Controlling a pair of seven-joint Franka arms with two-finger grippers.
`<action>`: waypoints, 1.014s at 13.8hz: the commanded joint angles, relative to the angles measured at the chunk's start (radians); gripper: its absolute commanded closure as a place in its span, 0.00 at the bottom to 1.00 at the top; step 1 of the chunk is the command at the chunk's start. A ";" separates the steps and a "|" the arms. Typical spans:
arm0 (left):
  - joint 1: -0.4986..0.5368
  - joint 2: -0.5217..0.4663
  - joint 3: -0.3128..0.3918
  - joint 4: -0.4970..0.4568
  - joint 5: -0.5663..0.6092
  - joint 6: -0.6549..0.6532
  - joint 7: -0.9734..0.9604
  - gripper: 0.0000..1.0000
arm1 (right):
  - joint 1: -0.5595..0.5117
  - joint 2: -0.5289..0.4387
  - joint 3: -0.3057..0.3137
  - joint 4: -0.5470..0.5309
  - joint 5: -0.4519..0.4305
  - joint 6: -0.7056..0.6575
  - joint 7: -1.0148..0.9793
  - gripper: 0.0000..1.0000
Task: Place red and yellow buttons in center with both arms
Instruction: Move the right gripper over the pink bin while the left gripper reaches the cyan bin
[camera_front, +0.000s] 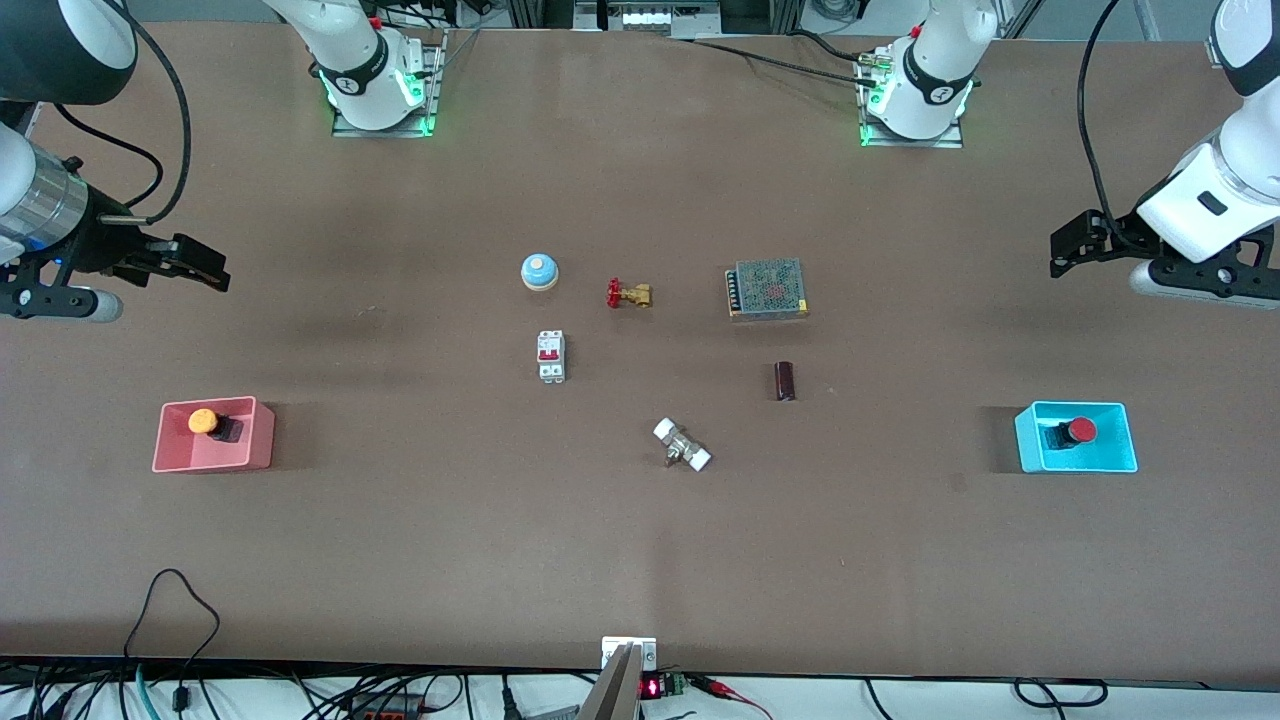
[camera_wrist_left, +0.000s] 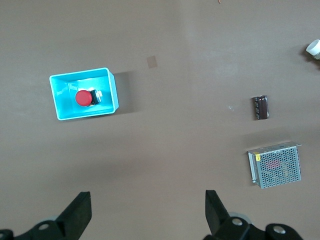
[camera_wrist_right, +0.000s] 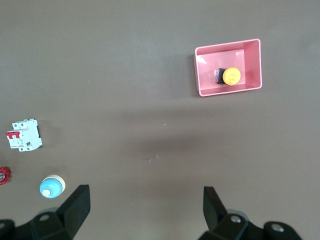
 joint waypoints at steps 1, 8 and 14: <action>-0.002 0.013 -0.002 0.030 -0.023 -0.024 -0.005 0.00 | -0.033 0.006 0.032 -0.015 -0.002 -0.001 0.003 0.00; -0.002 0.014 -0.002 0.032 -0.023 -0.024 -0.006 0.00 | -0.119 0.138 0.061 -0.052 -0.111 0.176 -0.086 0.00; 0.024 0.190 0.014 0.035 0.011 0.008 0.017 0.00 | -0.211 0.252 0.061 -0.069 -0.122 0.390 -0.205 0.00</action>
